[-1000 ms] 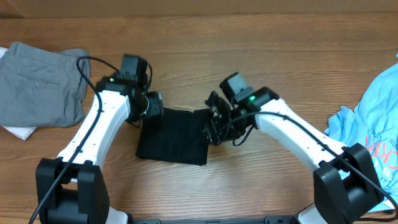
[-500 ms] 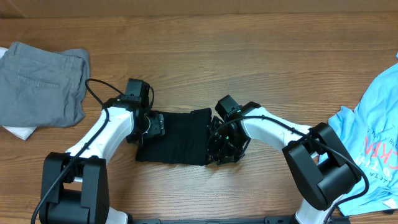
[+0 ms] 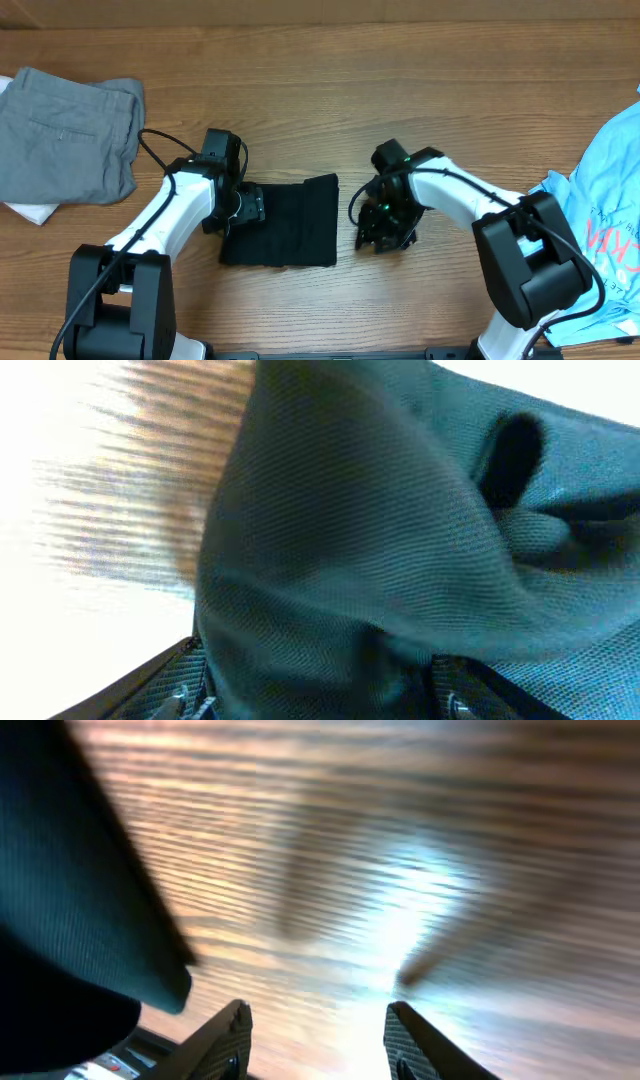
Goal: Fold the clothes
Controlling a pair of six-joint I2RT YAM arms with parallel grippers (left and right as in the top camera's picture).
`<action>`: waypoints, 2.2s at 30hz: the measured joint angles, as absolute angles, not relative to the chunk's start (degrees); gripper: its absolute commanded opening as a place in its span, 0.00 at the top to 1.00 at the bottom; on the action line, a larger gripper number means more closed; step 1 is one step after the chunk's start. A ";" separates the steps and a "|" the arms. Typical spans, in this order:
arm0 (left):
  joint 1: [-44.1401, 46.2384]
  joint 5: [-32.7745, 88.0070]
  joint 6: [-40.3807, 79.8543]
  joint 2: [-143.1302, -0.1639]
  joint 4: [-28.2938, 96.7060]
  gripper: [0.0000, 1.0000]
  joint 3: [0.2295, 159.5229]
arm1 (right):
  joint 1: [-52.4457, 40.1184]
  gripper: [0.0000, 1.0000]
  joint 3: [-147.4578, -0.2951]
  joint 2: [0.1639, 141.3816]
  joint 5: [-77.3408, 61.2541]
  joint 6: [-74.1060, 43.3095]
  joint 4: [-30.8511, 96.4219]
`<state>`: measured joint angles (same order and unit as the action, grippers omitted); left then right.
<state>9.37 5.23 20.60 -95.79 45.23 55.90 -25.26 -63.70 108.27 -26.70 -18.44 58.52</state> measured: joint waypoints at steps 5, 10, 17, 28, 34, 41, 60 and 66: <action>9.37 5.10 20.14 -94.41 43.68 0.13 61.82 | -25.10 0.51 -67.16 103.98 -27.79 -15.00 59.29; 9.37 4.86 18.02 -93.17 34.28 0.18 66.22 | -26.68 0.67 -68.84 98.43 -38.79 -11.57 52.64; 9.37 4.67 16.19 -95.88 31.24 0.20 66.35 | -30.98 0.68 -68.77 98.50 -47.88 -10.76 46.22; 9.37 4.10 14.35 -107.53 43.75 0.25 66.32 | -35.77 0.69 -68.73 108.84 -46.22 -12.91 45.19; 9.37 0.23 14.48 -107.90 56.03 0.31 66.37 | -35.00 0.70 -68.51 113.49 -42.30 -15.70 45.25; 9.37 -0.67 17.34 -108.03 64.69 0.37 66.35 | -30.24 0.70 -68.47 113.71 -36.64 -19.42 42.11; 9.21 9.98 15.40 -100.55 50.15 0.00 67.59 | -17.26 0.54 -81.14 106.67 -19.03 -13.02 60.90; 9.10 16.19 9.76 -98.39 41.91 0.00 68.84 | -15.03 0.53 -82.94 97.76 -16.47 -12.99 62.02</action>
<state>9.10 16.19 9.76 -98.39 41.91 68.84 -15.03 -82.94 97.76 -16.47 -12.99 62.02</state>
